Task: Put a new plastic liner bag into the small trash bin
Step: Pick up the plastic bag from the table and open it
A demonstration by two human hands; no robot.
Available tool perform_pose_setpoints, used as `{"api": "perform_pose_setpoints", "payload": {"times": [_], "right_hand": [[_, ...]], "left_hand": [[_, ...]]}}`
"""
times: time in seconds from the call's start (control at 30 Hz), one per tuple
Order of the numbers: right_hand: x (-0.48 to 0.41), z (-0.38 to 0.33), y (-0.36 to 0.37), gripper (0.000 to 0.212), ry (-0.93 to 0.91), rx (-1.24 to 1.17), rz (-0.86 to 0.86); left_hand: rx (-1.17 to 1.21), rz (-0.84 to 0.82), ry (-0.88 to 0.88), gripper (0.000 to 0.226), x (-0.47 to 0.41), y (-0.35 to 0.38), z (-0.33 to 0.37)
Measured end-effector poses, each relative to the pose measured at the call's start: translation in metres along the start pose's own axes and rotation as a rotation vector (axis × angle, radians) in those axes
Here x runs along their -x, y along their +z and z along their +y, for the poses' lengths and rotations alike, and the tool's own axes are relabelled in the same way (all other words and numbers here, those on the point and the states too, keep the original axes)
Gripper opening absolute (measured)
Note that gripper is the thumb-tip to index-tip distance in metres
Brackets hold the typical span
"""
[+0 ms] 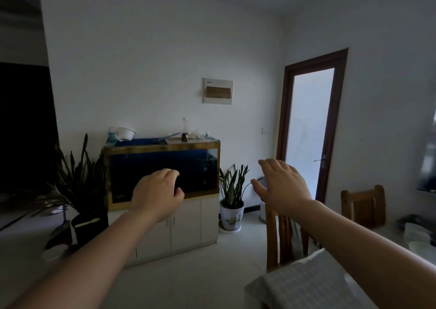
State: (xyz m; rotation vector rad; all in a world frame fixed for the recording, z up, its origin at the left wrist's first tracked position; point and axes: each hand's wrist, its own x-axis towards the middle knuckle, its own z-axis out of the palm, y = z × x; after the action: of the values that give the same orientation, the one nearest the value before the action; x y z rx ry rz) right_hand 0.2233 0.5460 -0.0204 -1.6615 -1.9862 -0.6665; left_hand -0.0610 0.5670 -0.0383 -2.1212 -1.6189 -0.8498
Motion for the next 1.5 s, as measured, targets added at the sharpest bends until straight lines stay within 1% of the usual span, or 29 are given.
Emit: {"api": "perform_pose_setpoints", "payload": {"times": [0.17, 0.37, 0.5, 0.6, 0.8, 1.0, 1.17, 1.27, 1.33, 1.5], "right_hand": [[-0.044, -0.014, 0.049, 0.054, 0.049, 0.049, -0.024], [-0.093, -0.033, 0.097, 0.051, 0.194, 0.109, -0.048], [-0.109, -0.032, 0.116, 0.054, 0.296, 0.171, -0.051], [-0.110, -0.019, 0.126, 0.057, 0.378, 0.251, -0.079], [-0.093, 0.028, 0.127, 0.052, 0.518, 0.327, -0.093], [-0.072, 0.102, 0.125, 0.051, 0.674, 0.436, -0.103], [-0.054, 0.169, 0.122, 0.054, 0.797, 0.501, -0.117], [-0.040, 0.199, 0.122, 0.054, 0.862, 0.544, -0.129], [-0.027, 0.216, 0.123, 0.055, 0.920, 0.564, -0.146], [-0.002, 0.249, 0.130, 0.056, 0.988, 0.622, -0.196]], "left_hand": [[0.043, -0.030, 0.021, 0.046, -0.056, 0.044, -0.048], [0.121, -0.109, 0.166, 0.053, -0.132, 0.101, -0.091], [0.161, -0.121, 0.282, 0.054, -0.173, 0.137, -0.097], [0.214, -0.121, 0.344, 0.053, -0.200, 0.164, -0.084], [0.309, -0.157, 0.489, 0.053, -0.240, 0.217, -0.020], [0.402, -0.155, 0.648, 0.055, -0.277, 0.271, 0.074], [0.482, -0.173, 0.744, 0.054, -0.304, 0.311, 0.159], [0.528, -0.191, 0.801, 0.055, -0.313, 0.338, 0.202], [0.565, -0.234, 0.823, 0.056, -0.310, 0.356, 0.228], [0.665, -0.282, 0.913, 0.055, -0.308, 0.394, 0.287]]}}
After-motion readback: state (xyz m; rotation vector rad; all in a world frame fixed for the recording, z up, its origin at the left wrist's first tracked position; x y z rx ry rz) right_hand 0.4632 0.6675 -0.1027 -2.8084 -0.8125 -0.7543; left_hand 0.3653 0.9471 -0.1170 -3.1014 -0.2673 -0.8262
